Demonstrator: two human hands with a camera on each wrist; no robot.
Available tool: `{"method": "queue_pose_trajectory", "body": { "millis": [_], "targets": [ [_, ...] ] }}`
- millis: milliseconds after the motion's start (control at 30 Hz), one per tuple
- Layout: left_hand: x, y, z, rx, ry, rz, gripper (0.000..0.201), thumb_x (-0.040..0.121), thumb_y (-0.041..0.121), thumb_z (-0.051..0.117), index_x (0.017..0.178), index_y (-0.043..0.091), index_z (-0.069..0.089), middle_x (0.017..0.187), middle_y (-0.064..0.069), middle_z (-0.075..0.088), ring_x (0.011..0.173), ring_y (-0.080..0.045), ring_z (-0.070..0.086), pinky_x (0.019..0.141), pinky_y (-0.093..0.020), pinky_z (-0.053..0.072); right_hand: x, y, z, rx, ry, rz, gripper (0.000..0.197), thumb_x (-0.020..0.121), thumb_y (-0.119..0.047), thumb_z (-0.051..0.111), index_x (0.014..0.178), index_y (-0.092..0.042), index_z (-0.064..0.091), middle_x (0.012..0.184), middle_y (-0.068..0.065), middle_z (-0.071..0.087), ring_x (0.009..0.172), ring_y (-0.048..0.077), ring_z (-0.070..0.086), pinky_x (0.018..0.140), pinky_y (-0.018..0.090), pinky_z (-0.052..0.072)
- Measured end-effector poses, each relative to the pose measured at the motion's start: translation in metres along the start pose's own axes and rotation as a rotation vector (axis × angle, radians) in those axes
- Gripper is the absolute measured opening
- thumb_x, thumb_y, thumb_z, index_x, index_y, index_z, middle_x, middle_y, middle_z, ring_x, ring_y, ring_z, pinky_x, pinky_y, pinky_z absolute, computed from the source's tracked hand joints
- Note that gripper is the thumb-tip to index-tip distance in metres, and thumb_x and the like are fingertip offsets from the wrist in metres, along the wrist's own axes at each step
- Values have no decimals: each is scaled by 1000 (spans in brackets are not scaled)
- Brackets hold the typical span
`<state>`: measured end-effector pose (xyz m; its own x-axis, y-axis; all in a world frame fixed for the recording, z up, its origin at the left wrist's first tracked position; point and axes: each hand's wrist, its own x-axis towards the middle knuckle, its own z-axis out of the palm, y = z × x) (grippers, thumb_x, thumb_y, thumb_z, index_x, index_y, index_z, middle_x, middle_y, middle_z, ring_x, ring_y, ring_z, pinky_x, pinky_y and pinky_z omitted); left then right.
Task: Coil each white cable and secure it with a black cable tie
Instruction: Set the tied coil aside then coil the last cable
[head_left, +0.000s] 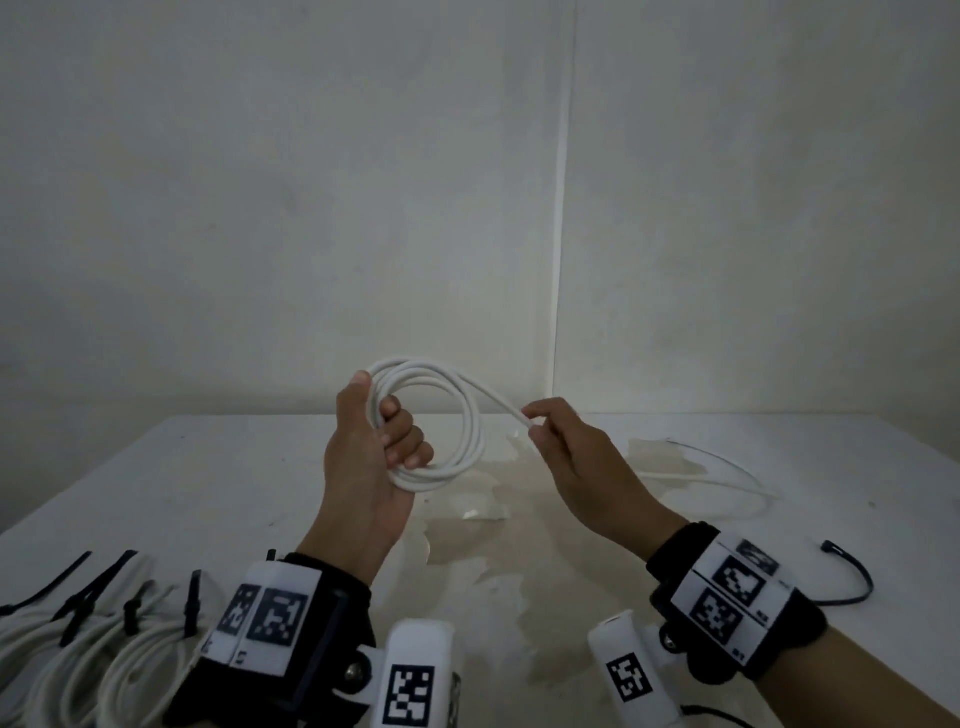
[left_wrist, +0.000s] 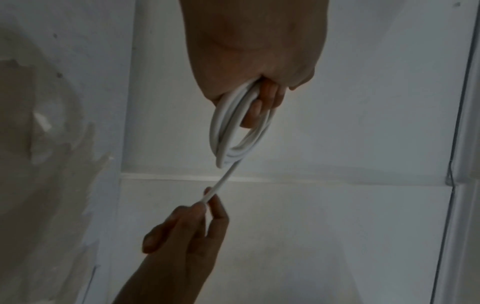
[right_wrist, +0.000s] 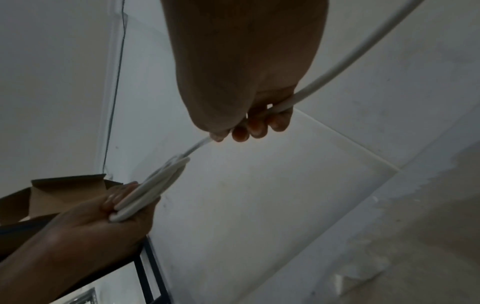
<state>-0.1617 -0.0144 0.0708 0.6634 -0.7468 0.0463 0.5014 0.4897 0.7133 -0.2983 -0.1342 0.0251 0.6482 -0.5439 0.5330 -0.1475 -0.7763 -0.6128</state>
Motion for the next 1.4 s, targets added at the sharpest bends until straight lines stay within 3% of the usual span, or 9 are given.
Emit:
{"method": "queue_pose_trajectory", "body": {
  "millis": [133, 333, 533, 667, 833, 933, 1100, 1233, 1400],
  "targets": [
    [10, 14, -7, -46, 82, 112, 41, 94, 40, 38, 60, 18, 36, 34, 10, 27, 27, -5, 25, 31, -14, 26, -4, 19, 11, -141, -60, -83, 29, 98, -18, 40, 123, -14, 54, 98, 2, 63, 85, 14, 58, 76, 27, 45],
    [17, 27, -18, 21, 245, 316, 36, 92, 38, 42, 63, 18, 35, 39, 9, 28, 35, -7, 25, 36, -15, 27, -2, 25, 37, -393, 10, -389, 30, 88, -21, 41, 113, -14, 56, 71, 2, 57, 56, 16, 51, 48, 22, 40],
    [18, 19, -19, 180, 355, 459, 37, 94, 35, 41, 62, 18, 34, 38, 11, 31, 37, -7, 28, 43, -21, 30, 1, -1, 52, -516, 3, -639, 26, 84, -20, 41, 95, -11, 63, 68, 0, 56, 50, 16, 51, 41, 20, 34],
    [13, 2, -22, 448, 254, 544, 36, 97, 31, 39, 64, 17, 40, 46, 7, 40, 40, -5, 38, 48, -21, 37, 2, -17, 57, -531, -10, -750, 21, 85, -17, 45, 82, -11, 65, 67, 0, 54, 51, 16, 48, 43, 22, 28],
    [1, -13, -26, 739, 17, 519, 27, 94, 37, 39, 78, 18, 50, 60, 2, 62, 59, -10, 62, 61, -23, 50, 4, -32, 52, -486, 14, -839, 17, 84, -15, 48, 80, -11, 65, 68, 1, 56, 56, 16, 48, 44, 25, 35],
    [-6, -19, -25, 840, -57, 456, 32, 94, 34, 39, 71, 14, 49, 60, 1, 56, 51, -7, 54, 45, -17, 42, 7, -38, 47, -395, 59, -875, 19, 85, -16, 52, 76, -9, 67, 69, 4, 60, 64, 15, 45, 53, 25, 35],
    [-13, -24, -25, 936, -172, 357, 46, 93, 37, 33, 71, 1, 50, 61, -7, 48, 50, -6, 46, 47, -14, 39, 8, -40, 31, -156, 130, -731, 17, 77, -16, 70, 69, -8, 57, 67, 5, 57, 54, 19, 51, 51, 31, 44],
    [-21, -25, -22, 926, -285, 227, 46, 91, 43, 31, 66, 9, 48, 46, 3, 42, 40, -8, 40, 40, -17, 34, 9, -43, 19, -67, 112, -634, 28, 77, -27, 67, 74, -19, 40, 75, 0, 47, 52, 16, 42, 46, 28, 40],
    [-24, -23, -20, 932, -350, 62, 51, 79, 57, 28, 57, 14, 43, 45, 6, 43, 39, -7, 37, 43, -18, 33, 13, -42, 2, -71, 54, -585, 21, 78, -27, 64, 76, -7, 59, 75, 4, 51, 58, 12, 42, 51, 19, 36]
  ]
}}
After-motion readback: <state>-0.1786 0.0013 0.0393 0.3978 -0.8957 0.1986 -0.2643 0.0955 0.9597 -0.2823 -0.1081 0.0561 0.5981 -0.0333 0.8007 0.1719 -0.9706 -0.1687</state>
